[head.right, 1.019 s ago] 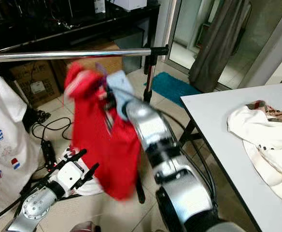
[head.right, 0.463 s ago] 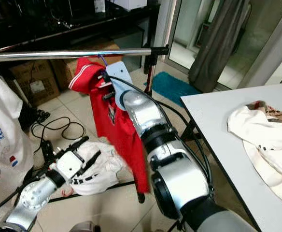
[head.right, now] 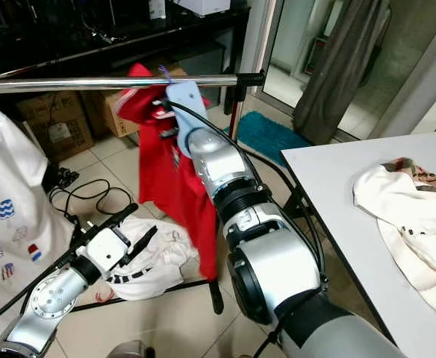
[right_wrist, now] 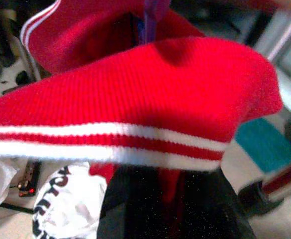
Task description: Hang hanger
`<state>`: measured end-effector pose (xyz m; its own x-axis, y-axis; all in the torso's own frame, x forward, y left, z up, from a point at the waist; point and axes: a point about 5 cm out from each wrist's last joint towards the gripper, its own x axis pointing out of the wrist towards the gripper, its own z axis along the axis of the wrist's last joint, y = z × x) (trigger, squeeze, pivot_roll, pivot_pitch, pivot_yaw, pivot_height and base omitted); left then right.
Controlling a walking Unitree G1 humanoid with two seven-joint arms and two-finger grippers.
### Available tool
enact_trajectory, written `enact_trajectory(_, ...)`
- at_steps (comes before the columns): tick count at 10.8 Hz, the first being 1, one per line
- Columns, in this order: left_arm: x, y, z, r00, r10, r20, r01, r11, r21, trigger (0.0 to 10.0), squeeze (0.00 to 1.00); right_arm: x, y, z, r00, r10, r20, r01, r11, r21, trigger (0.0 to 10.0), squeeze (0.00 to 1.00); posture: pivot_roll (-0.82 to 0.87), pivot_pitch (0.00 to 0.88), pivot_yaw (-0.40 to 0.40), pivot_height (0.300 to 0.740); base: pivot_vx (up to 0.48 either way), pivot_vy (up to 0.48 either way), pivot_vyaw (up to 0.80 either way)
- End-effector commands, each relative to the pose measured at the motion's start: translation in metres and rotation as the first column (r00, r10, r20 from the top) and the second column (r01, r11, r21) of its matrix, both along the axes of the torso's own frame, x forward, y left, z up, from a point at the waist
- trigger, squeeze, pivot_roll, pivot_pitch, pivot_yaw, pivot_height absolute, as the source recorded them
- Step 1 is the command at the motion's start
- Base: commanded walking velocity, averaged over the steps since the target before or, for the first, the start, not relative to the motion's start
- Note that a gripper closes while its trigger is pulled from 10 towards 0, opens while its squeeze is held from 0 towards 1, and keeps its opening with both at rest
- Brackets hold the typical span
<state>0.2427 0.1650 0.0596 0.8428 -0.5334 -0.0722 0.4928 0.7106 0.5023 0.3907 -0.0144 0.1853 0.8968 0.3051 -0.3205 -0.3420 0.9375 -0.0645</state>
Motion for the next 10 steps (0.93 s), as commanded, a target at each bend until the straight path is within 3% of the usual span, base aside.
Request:
enact_trajectory(1,0.002,0.001,0.008,1.0,0.005,0.016,-0.005,1.0,-0.021,10.0,0.0,0.006,-0.002,0.017,0.998,-0.039,0.053,0.036,0.999,0.041,10.0,0.0,0.22,0.0,-0.076,0.736,0.0,0.0,0.0)
enact_trajectory(7,0.004,-0.001,0.025,0.999,0.007,0.045,-0.005,0.999,-0.036,10.0,0.0,0.009,0.004,0.024,0.997,-0.076,0.014,0.074,0.991,0.114,10.0,0.0,0.25,0.0,-0.085,0.736,0.0,0.0,0.0)
enact_trajectory(10,0.003,-0.002,0.027,0.999,0.015,0.037,-0.013,0.998,-0.057,10.0,0.0,0.004,0.005,0.006,0.992,-0.103,-0.076,0.111,0.989,0.102,10.0,0.0,0.25,0.0,-0.091,0.736,0.0,0.0,0.0)
